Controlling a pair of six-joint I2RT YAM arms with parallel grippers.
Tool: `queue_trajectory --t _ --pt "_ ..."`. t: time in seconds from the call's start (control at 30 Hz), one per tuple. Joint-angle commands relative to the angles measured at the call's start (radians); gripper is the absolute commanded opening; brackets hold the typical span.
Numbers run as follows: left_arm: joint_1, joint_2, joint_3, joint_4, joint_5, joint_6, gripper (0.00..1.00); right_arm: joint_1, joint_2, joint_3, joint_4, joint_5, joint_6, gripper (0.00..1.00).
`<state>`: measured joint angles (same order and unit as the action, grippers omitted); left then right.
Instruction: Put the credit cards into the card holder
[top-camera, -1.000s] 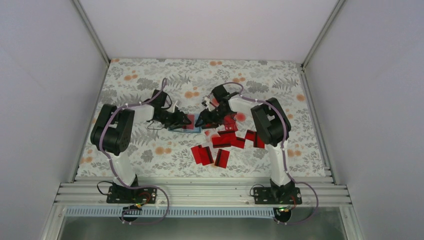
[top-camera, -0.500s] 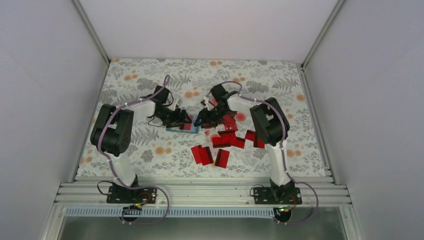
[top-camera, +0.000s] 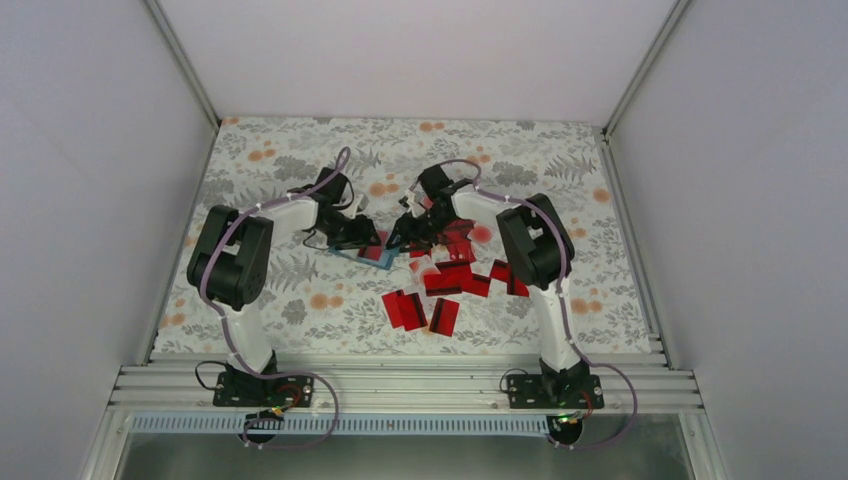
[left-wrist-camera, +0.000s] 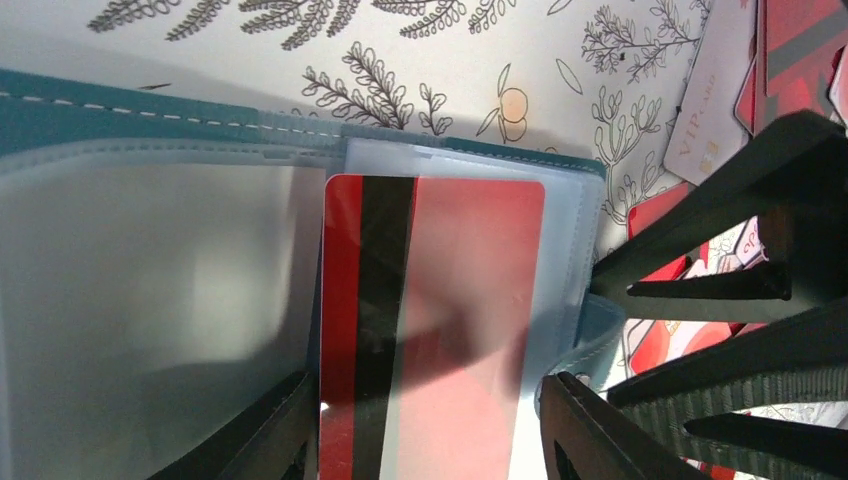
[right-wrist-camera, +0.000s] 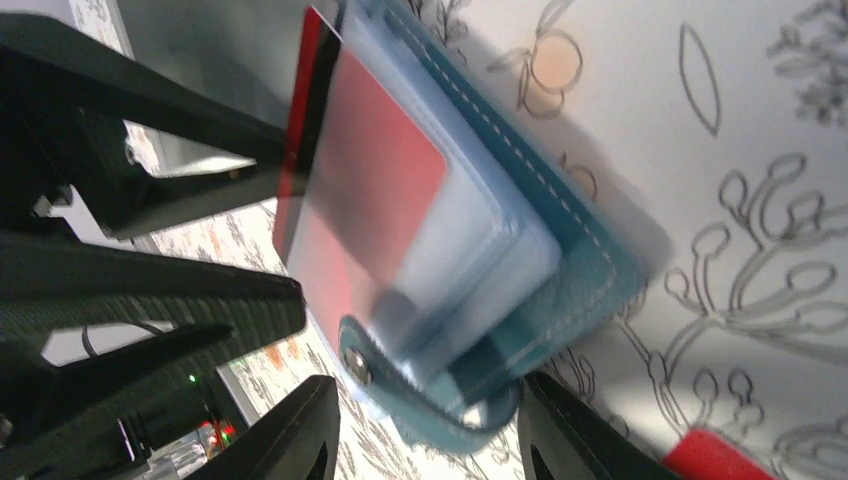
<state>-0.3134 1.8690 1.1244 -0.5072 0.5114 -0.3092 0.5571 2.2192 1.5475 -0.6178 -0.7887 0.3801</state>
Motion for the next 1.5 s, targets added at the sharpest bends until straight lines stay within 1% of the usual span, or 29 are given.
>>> queue_trajectory --t 0.0,0.07,0.27,0.33,0.47,0.63,0.83,0.97,1.03,1.17,1.27,1.37,1.47 --pt "-0.024 0.03 0.016 -0.014 -0.03 0.021 0.52 0.009 0.064 0.049 -0.008 0.036 0.017 0.46" --pt "-0.032 0.032 0.014 -0.016 -0.033 0.02 0.5 0.009 0.075 0.066 -0.008 0.03 0.024 0.43" --pt "-0.054 0.029 0.025 -0.024 -0.039 0.02 0.44 0.009 0.105 0.089 -0.005 0.013 0.031 0.42" --pt "-0.059 0.031 0.029 -0.026 -0.04 0.027 0.41 0.009 0.118 0.105 -0.011 0.011 0.026 0.4" --pt "-0.069 0.041 0.042 -0.032 -0.03 0.05 0.38 0.009 0.141 0.159 -0.039 0.009 -0.01 0.41" --pt "-0.091 0.055 0.079 -0.048 -0.012 0.075 0.38 0.01 0.174 0.238 -0.082 0.003 -0.047 0.44" --pt "-0.117 0.078 0.121 -0.06 -0.015 0.074 0.38 0.009 0.177 0.24 -0.079 -0.018 -0.046 0.44" --pt "-0.117 0.065 0.109 -0.061 -0.038 0.069 0.38 0.009 0.158 0.245 -0.102 0.026 -0.054 0.45" --pt "-0.117 0.047 0.096 -0.061 -0.047 0.066 0.4 0.002 0.145 0.25 -0.119 0.066 -0.058 0.49" --pt "-0.115 0.005 0.072 -0.066 -0.046 0.056 0.46 -0.023 0.109 0.251 -0.143 0.14 -0.057 0.64" --pt "-0.115 -0.03 0.059 -0.077 -0.043 0.049 0.5 -0.041 0.083 0.261 -0.166 0.181 -0.069 0.73" --pt "-0.113 -0.067 0.057 -0.085 -0.042 0.044 0.52 -0.047 0.057 0.282 -0.204 0.227 -0.081 0.78" --pt "-0.109 -0.093 0.056 -0.091 -0.057 0.041 0.52 -0.047 0.002 0.278 -0.222 0.268 -0.086 0.78"
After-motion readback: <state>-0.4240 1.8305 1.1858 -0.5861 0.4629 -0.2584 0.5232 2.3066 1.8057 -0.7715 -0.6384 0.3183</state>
